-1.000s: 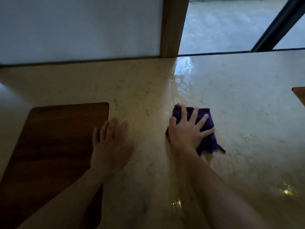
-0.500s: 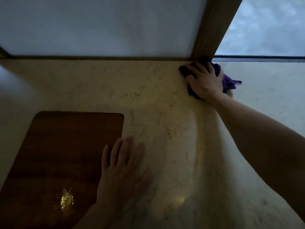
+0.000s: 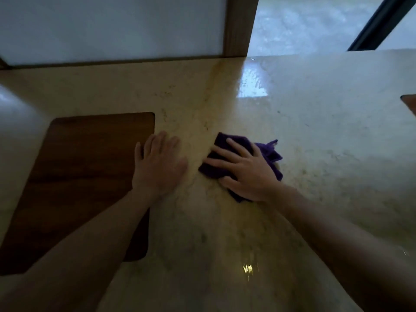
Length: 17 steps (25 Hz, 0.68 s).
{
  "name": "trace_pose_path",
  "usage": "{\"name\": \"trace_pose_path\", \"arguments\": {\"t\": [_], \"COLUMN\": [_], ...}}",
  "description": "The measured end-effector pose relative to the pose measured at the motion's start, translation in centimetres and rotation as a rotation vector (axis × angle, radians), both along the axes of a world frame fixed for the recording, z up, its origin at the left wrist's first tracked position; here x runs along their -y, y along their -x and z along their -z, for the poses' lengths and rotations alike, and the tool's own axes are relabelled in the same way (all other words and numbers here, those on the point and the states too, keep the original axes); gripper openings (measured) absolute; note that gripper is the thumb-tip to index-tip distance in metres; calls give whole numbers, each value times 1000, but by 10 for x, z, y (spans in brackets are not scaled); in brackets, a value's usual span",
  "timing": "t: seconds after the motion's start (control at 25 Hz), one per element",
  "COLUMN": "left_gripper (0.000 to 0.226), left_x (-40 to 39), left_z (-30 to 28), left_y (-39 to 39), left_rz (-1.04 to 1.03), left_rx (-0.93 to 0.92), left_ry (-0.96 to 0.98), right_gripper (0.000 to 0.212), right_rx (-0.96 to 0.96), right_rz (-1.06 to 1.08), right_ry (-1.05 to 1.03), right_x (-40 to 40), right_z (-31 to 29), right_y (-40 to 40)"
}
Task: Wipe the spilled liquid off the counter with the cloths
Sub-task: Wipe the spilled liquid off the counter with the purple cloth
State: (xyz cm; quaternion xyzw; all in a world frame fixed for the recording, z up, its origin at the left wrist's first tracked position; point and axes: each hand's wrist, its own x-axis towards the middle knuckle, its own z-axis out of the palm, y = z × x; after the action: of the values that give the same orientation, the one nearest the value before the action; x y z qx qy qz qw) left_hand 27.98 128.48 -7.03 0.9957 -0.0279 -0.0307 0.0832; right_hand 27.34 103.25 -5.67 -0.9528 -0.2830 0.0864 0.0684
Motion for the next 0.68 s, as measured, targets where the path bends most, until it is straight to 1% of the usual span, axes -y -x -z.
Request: {"name": "trace_pose_path", "arguments": {"t": [0.12, 0.2, 0.28, 0.36, 0.44, 0.6, 0.68], "left_gripper": [66, 64, 61, 61, 61, 59, 58], "left_x": [-1, -10, -26, -43, -55, -73, -80], "left_z": [-6, -10, -12, -13, -16, -21, -17], "left_y": [27, 67, 111, 137, 151, 163, 164], "left_rz": [31, 61, 103, 115, 80, 15, -7], "left_rx": [-19, -52, -43, -51, -65, -30, -33], "left_ry": [49, 60, 26, 27, 66, 103, 83], "right_gripper": [54, 57, 61, 63, 62, 57, 59], "right_rx": [-13, 0, 38, 43, 37, -36, -83], "right_rz": [3, 10, 83, 220, 401, 810, 895], "right_ry": [25, 44, 45, 31, 37, 34, 52], "right_x": [13, 25, 33, 35, 26, -30, -68], "right_z": [5, 7, 5, 5, 5, 4, 2], "right_y": [110, 188, 265, 323, 353, 360, 355]}}
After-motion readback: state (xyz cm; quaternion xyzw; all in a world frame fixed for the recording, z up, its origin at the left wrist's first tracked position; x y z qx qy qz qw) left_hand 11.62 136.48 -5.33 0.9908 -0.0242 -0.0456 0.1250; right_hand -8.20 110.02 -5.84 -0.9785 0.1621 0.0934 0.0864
